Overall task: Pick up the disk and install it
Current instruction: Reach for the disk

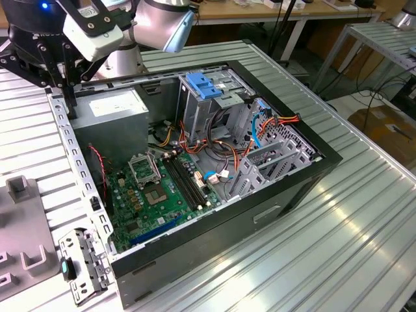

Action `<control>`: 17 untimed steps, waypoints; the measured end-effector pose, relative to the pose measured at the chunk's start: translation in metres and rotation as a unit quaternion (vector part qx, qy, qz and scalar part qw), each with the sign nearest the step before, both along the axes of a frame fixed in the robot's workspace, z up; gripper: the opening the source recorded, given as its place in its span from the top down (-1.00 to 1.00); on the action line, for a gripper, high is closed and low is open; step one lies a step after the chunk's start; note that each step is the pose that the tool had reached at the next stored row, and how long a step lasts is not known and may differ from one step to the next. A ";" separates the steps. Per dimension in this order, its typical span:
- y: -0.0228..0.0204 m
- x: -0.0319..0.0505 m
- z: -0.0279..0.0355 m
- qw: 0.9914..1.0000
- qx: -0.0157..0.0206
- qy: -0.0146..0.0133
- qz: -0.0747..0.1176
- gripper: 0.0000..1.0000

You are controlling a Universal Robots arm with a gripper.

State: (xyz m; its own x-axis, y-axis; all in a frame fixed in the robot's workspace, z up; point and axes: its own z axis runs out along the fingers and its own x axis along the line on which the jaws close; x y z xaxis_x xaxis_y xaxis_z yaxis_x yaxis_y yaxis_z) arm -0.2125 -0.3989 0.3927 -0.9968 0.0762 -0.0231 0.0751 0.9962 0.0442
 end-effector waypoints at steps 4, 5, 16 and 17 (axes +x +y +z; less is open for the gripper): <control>0.0000 -0.0037 0.0000 1.000 0.000 0.000 0.000 0.79; 0.0000 -0.0043 0.0000 1.000 0.000 0.000 0.000 0.79; 0.0000 -0.0116 0.0000 1.000 0.000 0.000 0.000 0.79; 0.0000 -0.0120 0.0000 1.000 0.000 0.000 0.000 0.79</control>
